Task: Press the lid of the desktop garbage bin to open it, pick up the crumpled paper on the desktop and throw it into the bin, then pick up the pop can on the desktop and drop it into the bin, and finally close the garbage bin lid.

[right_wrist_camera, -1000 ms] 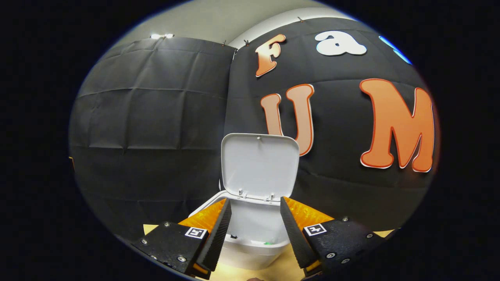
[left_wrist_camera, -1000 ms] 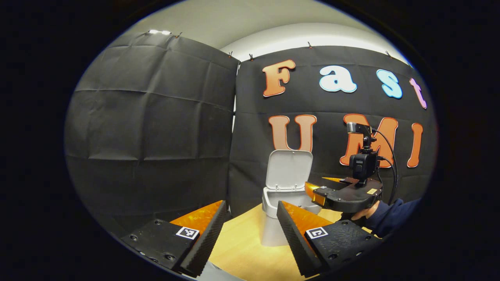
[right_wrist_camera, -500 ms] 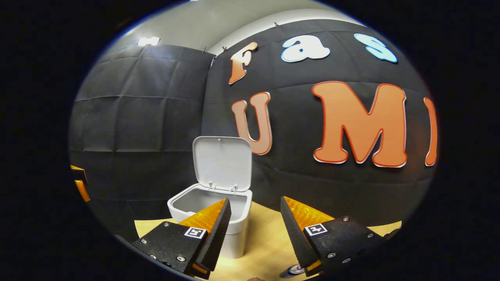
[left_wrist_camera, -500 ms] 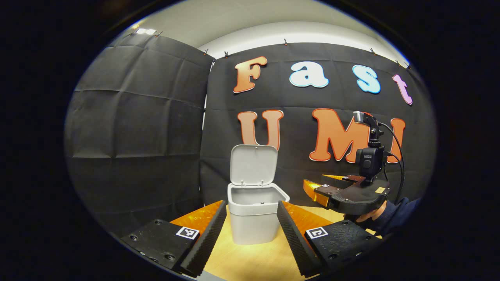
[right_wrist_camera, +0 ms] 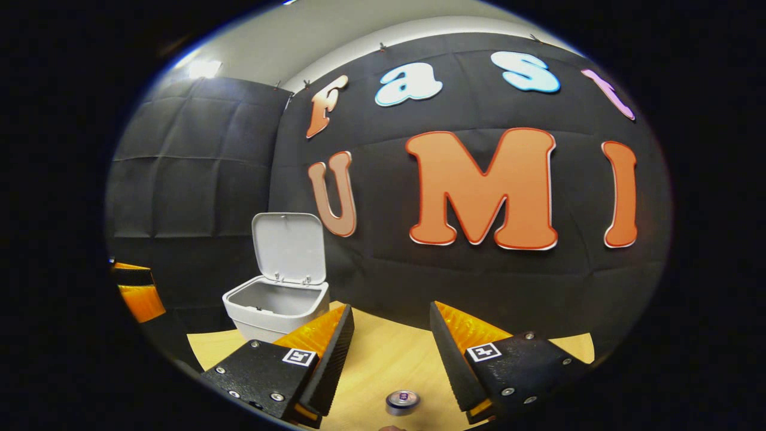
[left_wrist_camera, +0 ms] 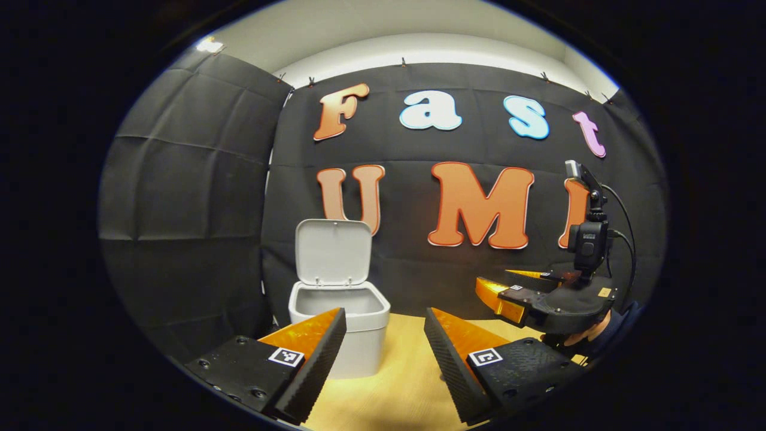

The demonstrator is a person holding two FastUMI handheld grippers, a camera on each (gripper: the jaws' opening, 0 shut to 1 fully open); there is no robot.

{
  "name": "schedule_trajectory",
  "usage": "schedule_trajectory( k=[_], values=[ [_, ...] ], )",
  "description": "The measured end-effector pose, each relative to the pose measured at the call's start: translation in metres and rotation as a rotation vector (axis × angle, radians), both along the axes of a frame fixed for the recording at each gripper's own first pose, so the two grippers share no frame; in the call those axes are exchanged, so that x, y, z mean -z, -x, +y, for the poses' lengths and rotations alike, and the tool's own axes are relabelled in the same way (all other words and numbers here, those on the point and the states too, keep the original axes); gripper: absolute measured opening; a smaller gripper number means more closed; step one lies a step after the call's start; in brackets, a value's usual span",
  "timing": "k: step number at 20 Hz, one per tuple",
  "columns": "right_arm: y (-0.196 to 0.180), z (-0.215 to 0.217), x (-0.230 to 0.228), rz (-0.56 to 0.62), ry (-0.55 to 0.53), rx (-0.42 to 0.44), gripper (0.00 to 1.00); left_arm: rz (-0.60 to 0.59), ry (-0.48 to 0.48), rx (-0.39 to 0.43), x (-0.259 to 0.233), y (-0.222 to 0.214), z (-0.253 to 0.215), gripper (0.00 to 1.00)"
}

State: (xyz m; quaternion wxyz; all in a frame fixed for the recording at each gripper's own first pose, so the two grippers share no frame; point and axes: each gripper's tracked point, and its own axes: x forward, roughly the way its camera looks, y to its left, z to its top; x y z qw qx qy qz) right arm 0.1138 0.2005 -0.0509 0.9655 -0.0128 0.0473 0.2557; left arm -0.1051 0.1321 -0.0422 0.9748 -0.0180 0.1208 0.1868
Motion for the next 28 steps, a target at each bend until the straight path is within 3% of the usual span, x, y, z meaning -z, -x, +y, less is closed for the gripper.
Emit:
schedule_trajectory(
  k=[11, 18, 28],
  values=[
    [0.007, -0.098, 0.007, 0.005, 0.013, 0.206, 0.76, -0.013, 0.105, 0.196, 0.048, -0.068, -0.052, 0.91],
    [0.023, -0.138, 0.014, 0.025, 0.034, 0.303, 0.76, 0.023, 0.096, 0.319, 0.094, -0.094, -0.089, 0.92],
    [0.046, -0.173, 0.022, 0.058, 0.066, 0.404, 0.76, 0.194, 0.092, 0.417, 0.213, -0.114, -0.128, 0.94]
  ],
)
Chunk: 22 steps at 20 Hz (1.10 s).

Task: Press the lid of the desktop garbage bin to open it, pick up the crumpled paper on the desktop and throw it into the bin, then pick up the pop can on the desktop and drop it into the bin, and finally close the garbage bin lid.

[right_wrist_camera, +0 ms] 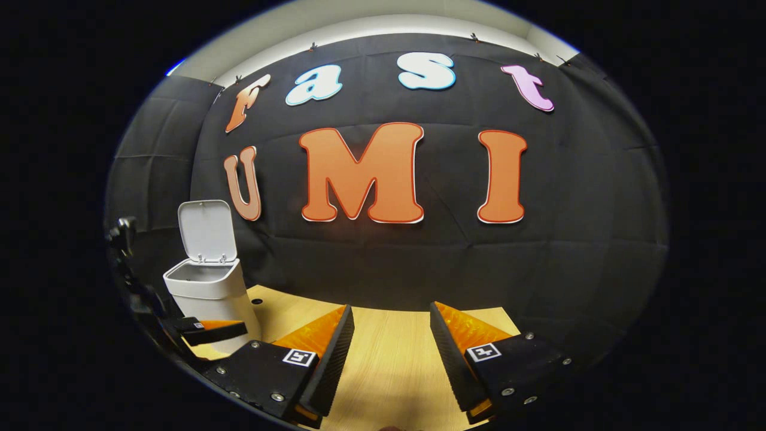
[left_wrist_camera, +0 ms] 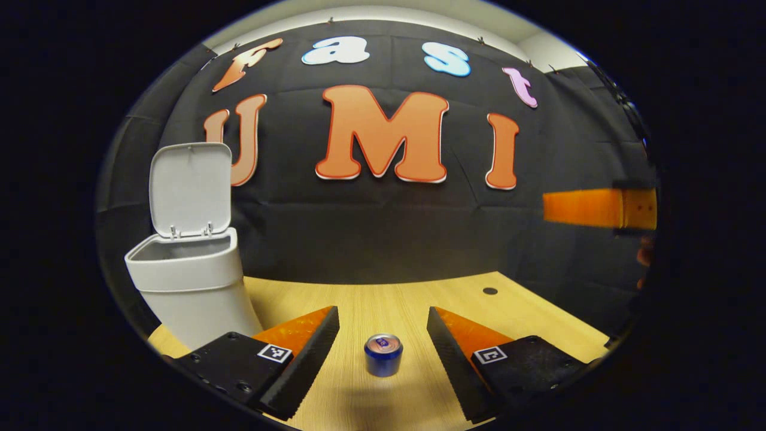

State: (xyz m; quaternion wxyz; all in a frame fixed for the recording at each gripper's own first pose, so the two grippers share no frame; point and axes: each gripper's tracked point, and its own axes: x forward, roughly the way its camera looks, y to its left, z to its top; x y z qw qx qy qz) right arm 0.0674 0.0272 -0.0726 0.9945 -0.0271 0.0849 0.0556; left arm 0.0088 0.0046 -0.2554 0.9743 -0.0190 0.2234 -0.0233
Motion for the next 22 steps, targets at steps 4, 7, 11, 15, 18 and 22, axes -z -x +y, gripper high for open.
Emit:
schedule_trajectory(
  k=[4, 7, 11, 15, 18, 22],
  values=[
    [0.01, -0.012, 0.002, 0.02, 0.014, 0.038, 0.76, 0.132, 0.0, 0.014, 0.059, -0.018, -0.003, 0.96],
    [0.013, -0.022, 0.001, 0.026, 0.03, 0.069, 0.76, 0.196, 0.009, 0.009, 0.103, -0.025, -0.001, 0.97],
    [0.016, -0.035, 0.0, 0.03, 0.043, 0.11, 0.76, 0.292, 0.023, -0.01, 0.153, -0.035, -0.002, 0.97],
    [0.017, -0.043, 0.002, 0.042, 0.054, 0.141, 0.76, 0.358, 0.019, -0.008, 0.186, -0.04, -0.003, 0.98],
    [0.017, -0.046, 0.004, 0.049, 0.06, 0.157, 0.76, 0.377, 0.015, 0.0, 0.199, -0.045, -0.006, 0.98],
    [0.018, -0.048, 0.01, 0.066, 0.063, 0.165, 0.76, 0.376, 0.007, -0.003, 0.206, -0.049, -0.002, 0.91]
  ],
)
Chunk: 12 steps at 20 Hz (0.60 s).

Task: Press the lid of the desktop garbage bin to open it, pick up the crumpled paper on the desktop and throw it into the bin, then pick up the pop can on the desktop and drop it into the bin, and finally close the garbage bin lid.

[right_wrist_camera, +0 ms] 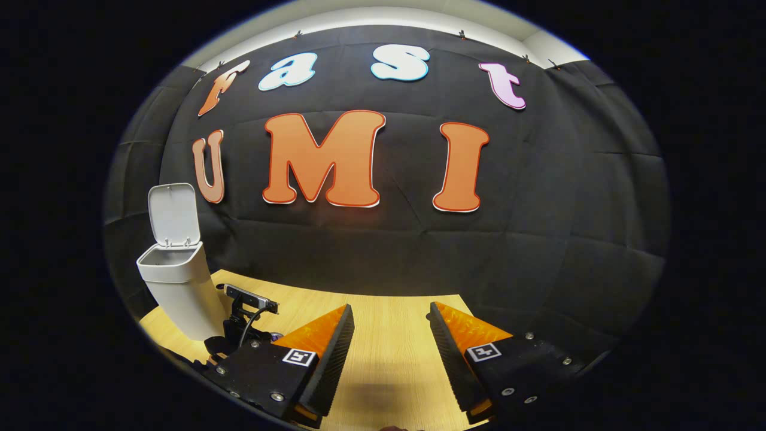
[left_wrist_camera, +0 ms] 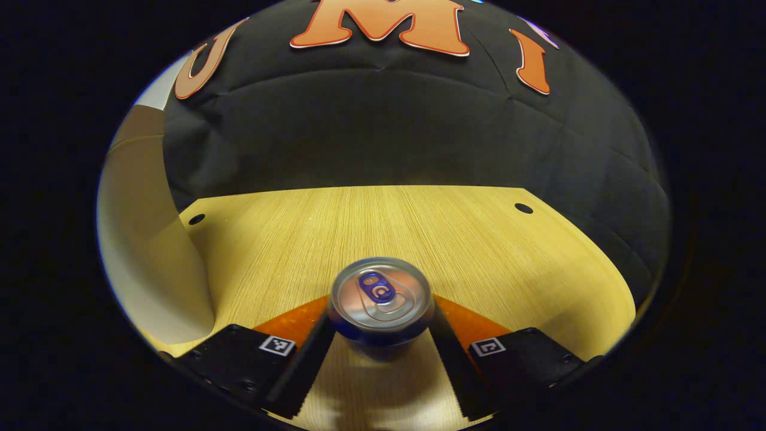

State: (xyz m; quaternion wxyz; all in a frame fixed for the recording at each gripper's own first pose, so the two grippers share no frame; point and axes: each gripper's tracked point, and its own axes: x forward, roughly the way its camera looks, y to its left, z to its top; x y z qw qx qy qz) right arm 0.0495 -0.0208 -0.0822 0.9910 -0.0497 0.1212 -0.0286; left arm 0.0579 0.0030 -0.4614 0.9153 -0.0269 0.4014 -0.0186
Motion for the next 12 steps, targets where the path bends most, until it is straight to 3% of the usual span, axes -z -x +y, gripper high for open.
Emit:
schedule_trajectory(
  k=[1, 7, 12],
  values=[
    [0.0, -0.001, 0.0, 0.0, 0.0, 0.003, 0.76, -0.003, -0.009, -0.002, -0.002, 0.0, 0.002, 0.86],
    [-0.004, 0.003, -0.002, -0.014, -0.014, 0.004, 0.77, -0.069, -0.037, 0.024, -0.044, -0.005, 0.006, 0.84],
    [-0.007, 0.004, -0.001, -0.022, -0.026, 0.008, 0.76, -0.192, -0.041, 0.026, -0.117, -0.005, 0.019, 0.81]
  ],
)
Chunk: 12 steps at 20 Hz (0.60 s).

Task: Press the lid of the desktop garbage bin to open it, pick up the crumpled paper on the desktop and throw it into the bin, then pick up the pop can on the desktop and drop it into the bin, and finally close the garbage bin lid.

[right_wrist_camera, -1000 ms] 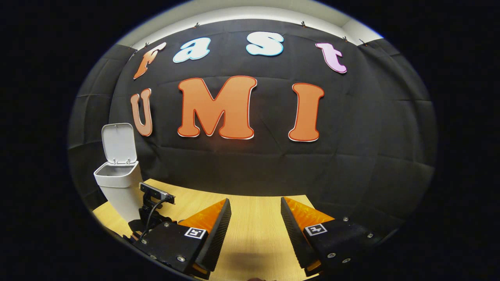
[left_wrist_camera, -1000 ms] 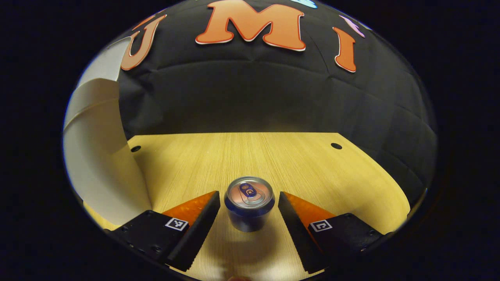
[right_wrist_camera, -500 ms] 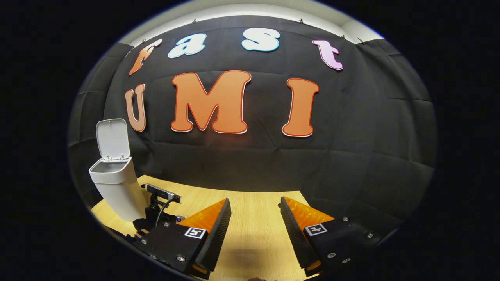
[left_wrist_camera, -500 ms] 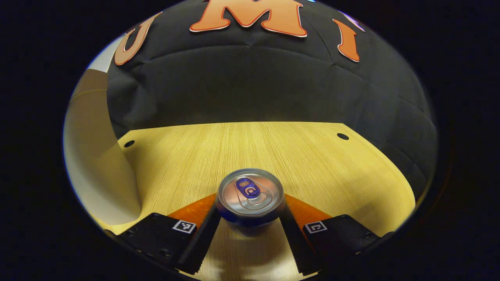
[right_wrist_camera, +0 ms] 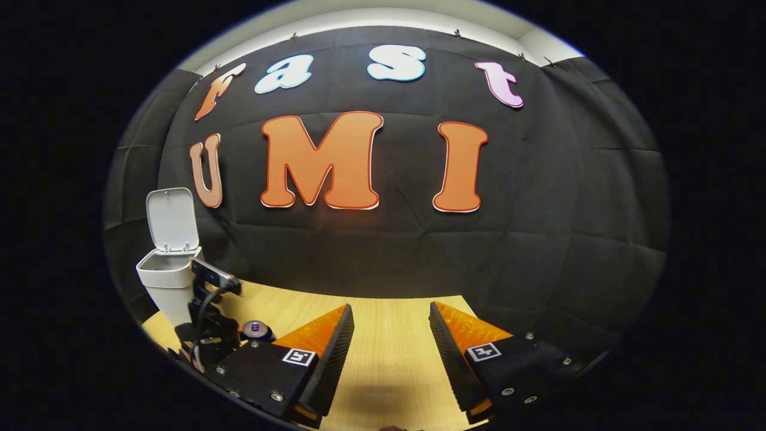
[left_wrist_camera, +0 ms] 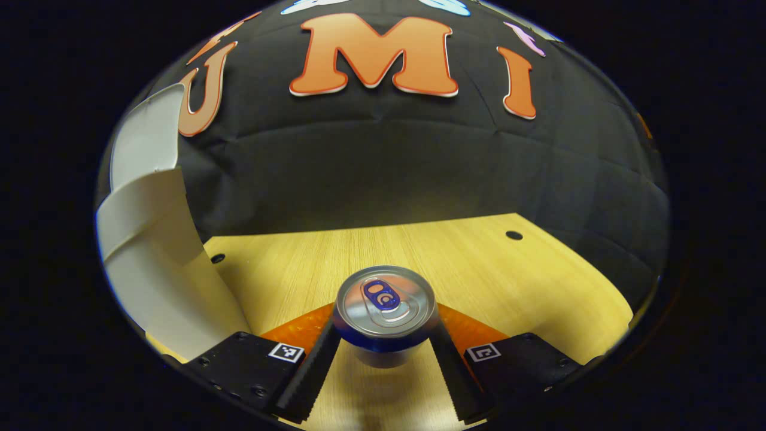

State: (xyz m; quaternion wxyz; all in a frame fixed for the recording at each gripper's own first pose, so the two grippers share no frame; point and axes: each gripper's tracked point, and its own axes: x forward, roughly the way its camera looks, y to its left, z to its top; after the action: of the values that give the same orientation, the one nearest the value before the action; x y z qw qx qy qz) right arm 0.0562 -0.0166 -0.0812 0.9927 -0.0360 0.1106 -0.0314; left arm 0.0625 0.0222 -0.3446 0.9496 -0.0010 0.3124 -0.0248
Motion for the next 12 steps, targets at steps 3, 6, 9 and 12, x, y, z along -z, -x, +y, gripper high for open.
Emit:
schedule_trajectory(
  k=[3, 6, 9, 12],
  values=[
    [0.001, 0.001, 0.001, -0.005, -0.002, 0.003, 0.76, -0.044, 0.013, 0.009, -0.04, -0.002, 0.008, 0.82],
    [-0.001, 0.009, -0.006, -0.018, 0.002, -0.007, 0.76, -0.071, 0.041, -0.01, -0.078, -0.003, 0.02, 0.82],
    [-0.001, 0.015, -0.01, -0.032, 0.003, -0.019, 0.76, -0.099, 0.059, -0.019, -0.119, -0.001, 0.03, 0.82],
    [-0.004, 0.02, -0.011, -0.032, -0.003, -0.035, 0.77, -0.109, 0.071, -0.025, -0.152, 0.0, 0.038, 0.82]
  ],
)
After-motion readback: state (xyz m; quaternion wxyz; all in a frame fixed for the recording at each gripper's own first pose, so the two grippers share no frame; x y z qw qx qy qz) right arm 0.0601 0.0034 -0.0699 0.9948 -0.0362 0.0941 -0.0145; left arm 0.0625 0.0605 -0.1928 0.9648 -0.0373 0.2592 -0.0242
